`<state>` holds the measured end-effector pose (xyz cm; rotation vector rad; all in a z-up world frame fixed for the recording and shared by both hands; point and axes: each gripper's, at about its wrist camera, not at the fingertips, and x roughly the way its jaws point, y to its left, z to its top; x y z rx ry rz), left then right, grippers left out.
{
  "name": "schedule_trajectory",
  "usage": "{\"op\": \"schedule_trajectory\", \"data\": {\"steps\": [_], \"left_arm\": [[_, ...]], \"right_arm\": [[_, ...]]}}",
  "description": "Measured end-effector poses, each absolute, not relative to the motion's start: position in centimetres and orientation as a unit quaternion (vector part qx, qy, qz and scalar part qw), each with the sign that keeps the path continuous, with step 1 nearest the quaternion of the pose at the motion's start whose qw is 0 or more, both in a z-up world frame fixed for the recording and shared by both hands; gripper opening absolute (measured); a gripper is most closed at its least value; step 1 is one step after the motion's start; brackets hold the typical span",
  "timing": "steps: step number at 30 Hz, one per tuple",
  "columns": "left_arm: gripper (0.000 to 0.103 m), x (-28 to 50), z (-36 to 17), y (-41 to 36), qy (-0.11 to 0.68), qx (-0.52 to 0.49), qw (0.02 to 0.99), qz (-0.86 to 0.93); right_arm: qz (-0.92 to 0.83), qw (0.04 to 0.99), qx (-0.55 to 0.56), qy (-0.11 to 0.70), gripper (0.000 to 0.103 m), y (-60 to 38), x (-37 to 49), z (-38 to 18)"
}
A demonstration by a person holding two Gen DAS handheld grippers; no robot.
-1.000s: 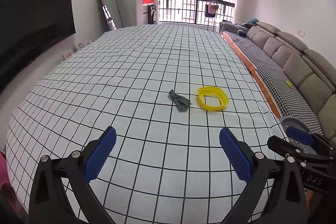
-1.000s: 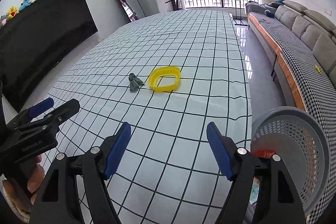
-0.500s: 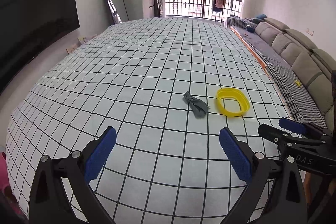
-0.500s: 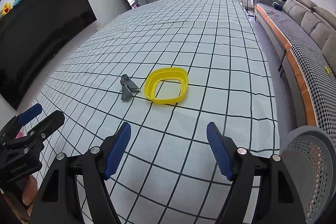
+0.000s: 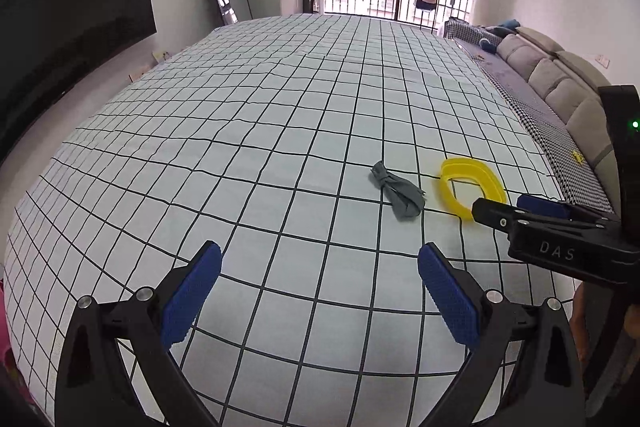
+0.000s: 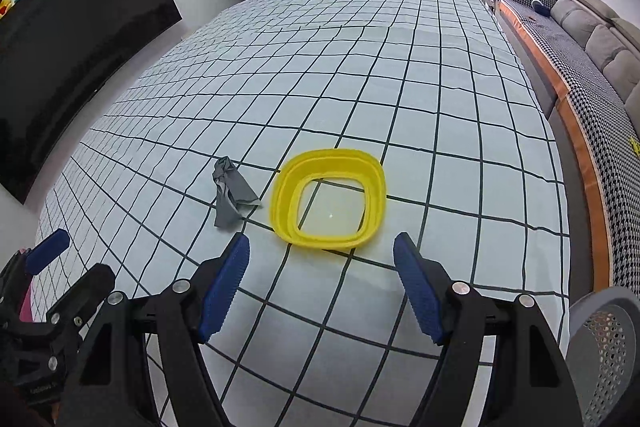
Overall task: Collect trash
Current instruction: 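Move the right tool to the yellow ring and close on it, then hold the yellow ring in the right tool while the left tool grasps the grey glove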
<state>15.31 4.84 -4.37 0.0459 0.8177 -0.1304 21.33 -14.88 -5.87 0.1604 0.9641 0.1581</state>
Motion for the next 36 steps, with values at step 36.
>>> {"op": "schedule_trajectory", "data": {"steps": [36], "left_arm": [[0.097,14.8,-3.7,3.6,0.407,0.043,0.909,-0.076]], "right_arm": [[0.035,0.903,0.045,0.426,0.067,-16.4,18.8,-4.2]]}}
